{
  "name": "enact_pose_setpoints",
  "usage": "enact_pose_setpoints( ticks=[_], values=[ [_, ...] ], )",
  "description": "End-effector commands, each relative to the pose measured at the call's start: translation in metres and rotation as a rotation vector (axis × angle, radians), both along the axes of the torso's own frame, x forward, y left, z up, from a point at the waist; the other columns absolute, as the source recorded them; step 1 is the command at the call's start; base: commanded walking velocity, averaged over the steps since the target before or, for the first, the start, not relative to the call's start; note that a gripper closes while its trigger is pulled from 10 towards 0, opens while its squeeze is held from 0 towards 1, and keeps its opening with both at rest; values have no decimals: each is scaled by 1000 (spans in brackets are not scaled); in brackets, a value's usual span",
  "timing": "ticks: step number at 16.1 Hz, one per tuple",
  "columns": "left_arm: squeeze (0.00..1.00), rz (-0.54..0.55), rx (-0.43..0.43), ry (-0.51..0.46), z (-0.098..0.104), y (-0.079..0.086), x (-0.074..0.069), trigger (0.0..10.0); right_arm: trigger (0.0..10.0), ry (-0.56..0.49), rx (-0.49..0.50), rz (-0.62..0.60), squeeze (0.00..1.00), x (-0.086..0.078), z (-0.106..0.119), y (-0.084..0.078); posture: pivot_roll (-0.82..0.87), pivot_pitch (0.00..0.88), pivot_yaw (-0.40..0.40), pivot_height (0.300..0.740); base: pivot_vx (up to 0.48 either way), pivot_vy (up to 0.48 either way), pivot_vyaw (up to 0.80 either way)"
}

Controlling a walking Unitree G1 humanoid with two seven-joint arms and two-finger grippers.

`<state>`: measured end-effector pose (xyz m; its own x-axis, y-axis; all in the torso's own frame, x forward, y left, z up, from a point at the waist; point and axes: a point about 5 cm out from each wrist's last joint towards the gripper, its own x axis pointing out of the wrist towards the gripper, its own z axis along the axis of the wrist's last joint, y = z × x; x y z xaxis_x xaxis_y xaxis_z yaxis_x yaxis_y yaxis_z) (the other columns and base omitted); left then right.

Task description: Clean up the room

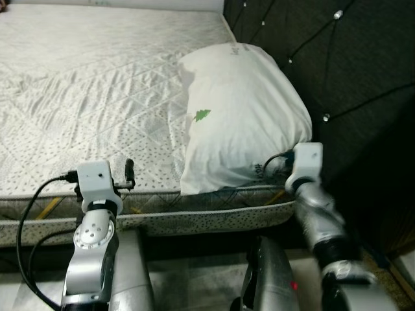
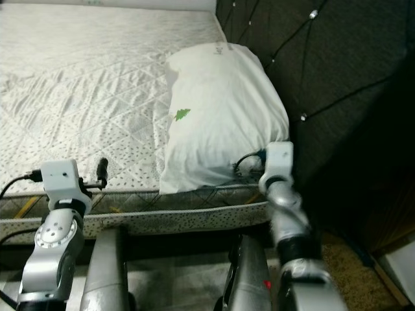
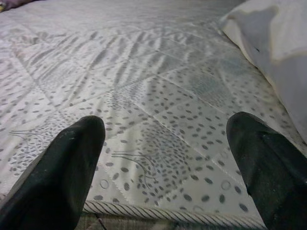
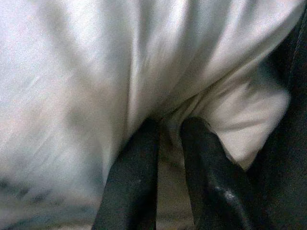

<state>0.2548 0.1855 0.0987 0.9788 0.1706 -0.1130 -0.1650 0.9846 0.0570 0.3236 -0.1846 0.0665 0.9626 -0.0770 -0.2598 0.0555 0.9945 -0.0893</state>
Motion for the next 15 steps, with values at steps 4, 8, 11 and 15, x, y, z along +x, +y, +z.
enact_pose_setpoints(
  ticks=[4, 8, 11, 15],
  values=[
    [0, 24, 10, -7, -12, 7, -12, 10000, 10000, -103, 4, -37, 1000, -15, 6, 3, 9, 0, -14, 501, 0, 0, 0],
    [0, 43, -6, -77, -8, 8, -15, 10000, 10000, -257, 56, 49, 1000, -23, 24, 13, -1, 0, -6, 501, 0, 0, 0],
    [0, 44, -6, -108, -6, 6, -20, 10000, 10000, -326, 91, 92, 1000, -35, 35, 23, -23, 0, 7, 501, 0, 0, 0],
    [0, -5, -16, -122, -6, -6, -20, 10000, 10000, -325, 64, 145, 1000, -36, 41, 34, -28, 0, -16, 501, 0, 0, 0]
  ],
)
